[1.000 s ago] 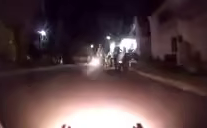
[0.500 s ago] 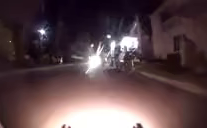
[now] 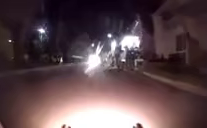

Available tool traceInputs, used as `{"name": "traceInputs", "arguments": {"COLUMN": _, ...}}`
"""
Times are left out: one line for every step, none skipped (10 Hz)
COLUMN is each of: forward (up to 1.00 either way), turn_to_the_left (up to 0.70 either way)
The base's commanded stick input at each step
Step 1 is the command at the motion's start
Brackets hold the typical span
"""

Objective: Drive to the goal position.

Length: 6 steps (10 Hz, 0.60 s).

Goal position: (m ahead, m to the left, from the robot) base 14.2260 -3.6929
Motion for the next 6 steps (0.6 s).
{"name": "traceInputs", "arguments": {"forward": 0.60, "turn_to_the_left": 0.00}}
{"name": "traceInputs", "arguments": {"forward": 0.60, "turn_to_the_left": 0.00}}
{"name": "traceInputs", "arguments": {"forward": 0.60, "turn_to_the_left": 0.00}}
{"name": "traceInputs", "arguments": {"forward": 0.60, "turn_to_the_left": 0.00}}
{"name": "traceInputs", "arguments": {"forward": 0.60, "turn_to_the_left": 0.00}}
{"name": "traceInputs", "arguments": {"forward": 0.60, "turn_to_the_left": 0.00}}
